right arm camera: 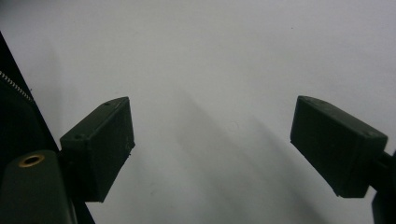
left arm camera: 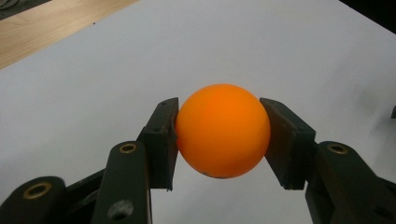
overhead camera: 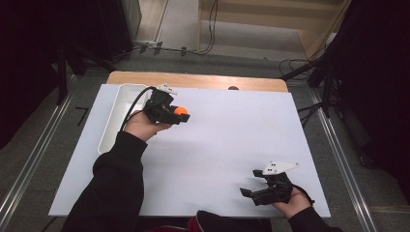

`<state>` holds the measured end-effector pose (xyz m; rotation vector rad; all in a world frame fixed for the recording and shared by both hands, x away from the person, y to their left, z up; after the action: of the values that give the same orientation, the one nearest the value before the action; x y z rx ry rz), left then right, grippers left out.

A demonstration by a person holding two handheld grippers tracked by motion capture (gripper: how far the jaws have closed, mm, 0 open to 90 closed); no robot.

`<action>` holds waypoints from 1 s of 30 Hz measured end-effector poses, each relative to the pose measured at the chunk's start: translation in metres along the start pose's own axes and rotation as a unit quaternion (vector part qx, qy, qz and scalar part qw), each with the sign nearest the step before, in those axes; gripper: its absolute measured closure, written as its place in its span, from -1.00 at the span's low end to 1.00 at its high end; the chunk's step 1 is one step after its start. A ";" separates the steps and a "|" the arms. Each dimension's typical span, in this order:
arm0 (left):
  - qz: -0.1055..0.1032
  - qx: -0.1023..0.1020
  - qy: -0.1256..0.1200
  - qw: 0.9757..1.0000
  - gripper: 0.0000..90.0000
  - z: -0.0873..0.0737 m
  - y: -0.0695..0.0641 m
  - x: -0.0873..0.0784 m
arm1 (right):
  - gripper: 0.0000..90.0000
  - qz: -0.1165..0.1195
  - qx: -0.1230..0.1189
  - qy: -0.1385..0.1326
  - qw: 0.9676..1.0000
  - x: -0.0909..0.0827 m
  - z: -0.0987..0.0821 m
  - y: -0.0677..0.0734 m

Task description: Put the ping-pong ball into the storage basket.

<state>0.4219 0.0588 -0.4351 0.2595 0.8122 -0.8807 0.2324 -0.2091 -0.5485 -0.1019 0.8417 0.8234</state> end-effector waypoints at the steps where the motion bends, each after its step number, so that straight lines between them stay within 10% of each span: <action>1: 0.000 0.000 0.004 1.000 0.12 -0.002 0.002 -0.001 | -0.73 0.001 -0.001 0.001 1.000 0.000 0.000 0.000; 30: 0.024 -0.018 0.000 1.000 0.12 -0.010 0.023 -0.017 | -0.73 0.000 0.002 0.001 1.000 0.000 0.000 0.000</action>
<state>0.4283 0.0883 -0.4319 0.2468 0.8168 -0.8199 0.2322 -0.2093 -0.5483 -0.0993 0.8456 0.8223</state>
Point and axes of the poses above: each handheld gripper's, and its own axes: x roughly forward along the jaws, z roughly out of its top, y roughly to its left, the point moved 7 cm from there along x, roughly forward along the jaws, and after that the axes turned 1 degree about z, right-handed, at the moved point
